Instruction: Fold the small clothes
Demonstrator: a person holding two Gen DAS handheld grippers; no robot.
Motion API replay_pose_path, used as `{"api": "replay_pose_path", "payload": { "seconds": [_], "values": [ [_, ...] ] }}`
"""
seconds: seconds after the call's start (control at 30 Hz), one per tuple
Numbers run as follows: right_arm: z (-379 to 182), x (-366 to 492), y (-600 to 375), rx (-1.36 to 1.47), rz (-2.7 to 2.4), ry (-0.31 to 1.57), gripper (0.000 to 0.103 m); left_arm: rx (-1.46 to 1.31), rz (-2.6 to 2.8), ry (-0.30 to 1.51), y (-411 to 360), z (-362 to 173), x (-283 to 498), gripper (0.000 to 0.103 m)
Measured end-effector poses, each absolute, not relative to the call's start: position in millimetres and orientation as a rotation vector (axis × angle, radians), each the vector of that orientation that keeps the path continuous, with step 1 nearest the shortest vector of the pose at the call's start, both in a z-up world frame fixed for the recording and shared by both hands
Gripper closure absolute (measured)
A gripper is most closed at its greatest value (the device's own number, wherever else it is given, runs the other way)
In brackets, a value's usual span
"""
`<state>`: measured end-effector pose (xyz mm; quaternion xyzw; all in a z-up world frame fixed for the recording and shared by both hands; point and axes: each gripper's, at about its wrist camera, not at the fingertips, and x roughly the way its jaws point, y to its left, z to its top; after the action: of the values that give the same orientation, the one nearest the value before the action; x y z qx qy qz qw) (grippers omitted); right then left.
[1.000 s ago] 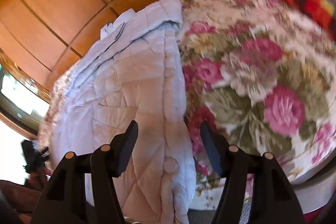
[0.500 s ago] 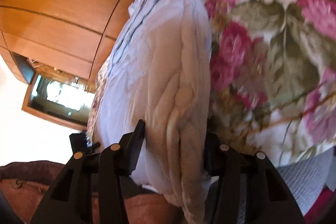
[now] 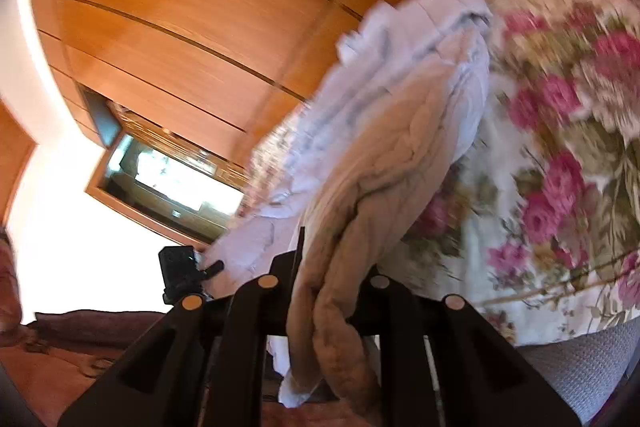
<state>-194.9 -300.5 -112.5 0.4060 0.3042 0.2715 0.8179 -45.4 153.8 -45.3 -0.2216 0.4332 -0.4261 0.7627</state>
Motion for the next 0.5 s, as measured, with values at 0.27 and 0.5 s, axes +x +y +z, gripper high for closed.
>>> {"api": "replay_pose_path", "payload": {
  "seconds": [0.27, 0.5],
  "values": [
    [-106.2, -271.2, -290.5, 0.964, 0.708, 0.580, 0.091, -0.660, -0.983, 0.972, 184.4, -25.0, -114.6, 0.092],
    [-126.5, -283.0, -299.1, 1.114, 0.707, 0.504, 0.091, -0.779, -0.995, 0.943, 201.0, -12.9, -136.3, 0.092]
  ]
}}
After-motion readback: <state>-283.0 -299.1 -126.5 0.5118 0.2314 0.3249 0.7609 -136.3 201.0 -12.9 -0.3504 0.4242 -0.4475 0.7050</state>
